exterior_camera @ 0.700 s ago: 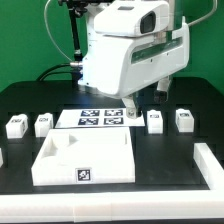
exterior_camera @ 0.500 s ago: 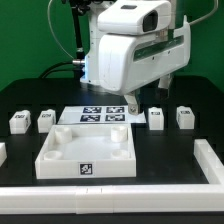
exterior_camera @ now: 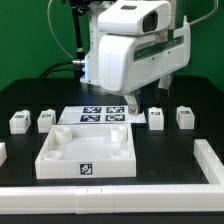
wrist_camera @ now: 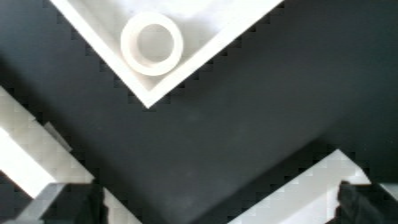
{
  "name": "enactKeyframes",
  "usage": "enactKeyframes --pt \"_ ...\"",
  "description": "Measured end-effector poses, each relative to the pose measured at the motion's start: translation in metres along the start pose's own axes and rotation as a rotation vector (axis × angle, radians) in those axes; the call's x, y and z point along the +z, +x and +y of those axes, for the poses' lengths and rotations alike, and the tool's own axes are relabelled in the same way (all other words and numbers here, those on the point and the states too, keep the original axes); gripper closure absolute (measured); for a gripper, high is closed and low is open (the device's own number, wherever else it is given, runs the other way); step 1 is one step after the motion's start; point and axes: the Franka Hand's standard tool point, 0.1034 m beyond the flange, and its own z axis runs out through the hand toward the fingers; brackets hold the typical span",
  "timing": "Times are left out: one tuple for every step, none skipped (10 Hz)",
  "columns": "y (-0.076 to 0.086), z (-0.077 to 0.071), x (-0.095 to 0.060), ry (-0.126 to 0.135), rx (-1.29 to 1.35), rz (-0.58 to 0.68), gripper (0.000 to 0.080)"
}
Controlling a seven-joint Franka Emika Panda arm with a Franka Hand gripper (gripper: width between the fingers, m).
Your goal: Assemble one leg
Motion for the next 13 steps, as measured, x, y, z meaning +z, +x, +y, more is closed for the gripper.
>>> enactKeyframes --pt "0.000 0.000 0.000 0.000 0.000 0.000 0.0150" --pt "0.000 0.000 0.000 0.000 0.000 0.000 0.0150" --pt "0.000 0.000 0.000 0.001 0.000 0.000 0.0150" --pt "0.000 0.000 0.001 0.001 0.000 -0.001 0.0150" --pt "0.000 0.000 0.001 0.001 0.000 -0.001 0.0150" --pt "-0.008 -0.005 0.004 -0.002 -0.112 0.000 0.0150" --pt "-0.022 -0.016 0.008 0.014 -0.198 -0.016 0.0150" --pt "-0.029 -0.021 0.009 0.025 -0.267 -0.025 0.0150" --pt "-0.034 -0.024 0.012 0.028 -0.356 -0.038 0.0150" --pt "-0.042 -0.029 0.013 0.035 -0.355 -0.046 0.0150" --pt "-0.042 -0.028 0.013 0.034 -0.353 -0.046 0.0150" --pt "-0.041 -0.028 0.014 0.036 -0.353 -0.046 0.0150" --pt "-0.042 -0.028 0.014 0.036 -0.353 -0.046 0.0150"
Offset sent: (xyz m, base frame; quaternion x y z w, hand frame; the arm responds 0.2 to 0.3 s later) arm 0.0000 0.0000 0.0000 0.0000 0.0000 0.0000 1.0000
